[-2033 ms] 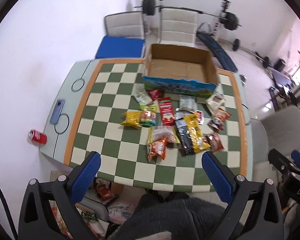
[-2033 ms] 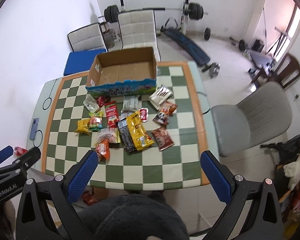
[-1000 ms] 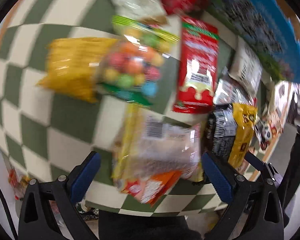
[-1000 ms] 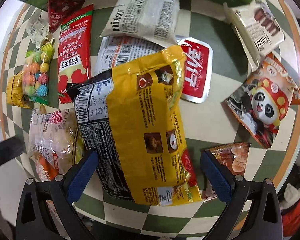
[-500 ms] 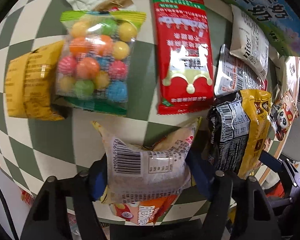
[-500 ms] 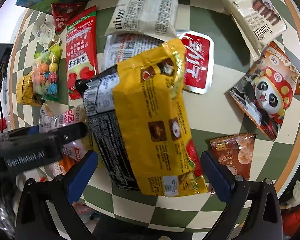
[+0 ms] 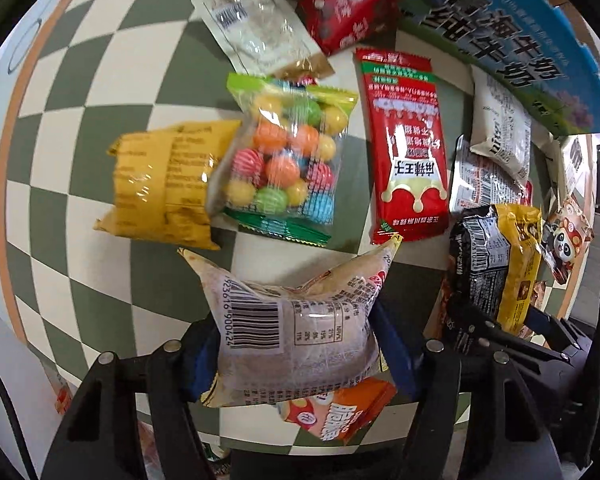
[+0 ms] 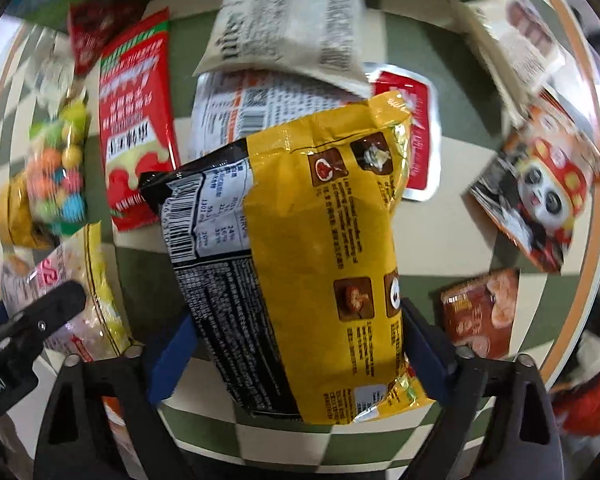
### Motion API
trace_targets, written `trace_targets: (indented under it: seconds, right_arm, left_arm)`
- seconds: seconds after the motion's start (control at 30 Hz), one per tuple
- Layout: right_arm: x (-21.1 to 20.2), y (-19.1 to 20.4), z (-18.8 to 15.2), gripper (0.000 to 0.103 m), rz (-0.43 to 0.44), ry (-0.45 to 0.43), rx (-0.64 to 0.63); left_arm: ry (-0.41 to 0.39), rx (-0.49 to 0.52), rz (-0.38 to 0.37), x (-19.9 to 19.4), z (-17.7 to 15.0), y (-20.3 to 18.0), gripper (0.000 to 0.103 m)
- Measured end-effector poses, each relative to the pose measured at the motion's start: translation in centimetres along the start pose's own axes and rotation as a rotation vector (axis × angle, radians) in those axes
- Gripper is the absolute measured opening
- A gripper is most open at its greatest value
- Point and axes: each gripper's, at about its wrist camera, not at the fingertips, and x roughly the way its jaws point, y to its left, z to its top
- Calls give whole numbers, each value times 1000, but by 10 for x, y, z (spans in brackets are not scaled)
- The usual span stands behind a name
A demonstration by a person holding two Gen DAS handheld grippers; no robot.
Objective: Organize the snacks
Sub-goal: 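Carry both packets into the cardboard box and open both tools to release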
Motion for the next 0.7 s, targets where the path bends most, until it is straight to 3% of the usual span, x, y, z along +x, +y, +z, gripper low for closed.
trace_targets:
  seconds: [0.17,0.4,0.57,0.7]
  right_arm:
    - [-6,-22,-12,90,48,-17,145]
    - [-22,-71,-67,89,156,-65,285]
    - [-82,-103,-97,89,273,-131,301]
    - [-151,-119,-96,90,334,-213,250]
  left_arm:
    - [-31,56,13,-22,-3,4,67]
    - [-93,149,10,-60,-10,-23,66]
    - [-159,178,-47,-118,0,-36,66]
    - [-223,197,-79,-154,28,-72,66]
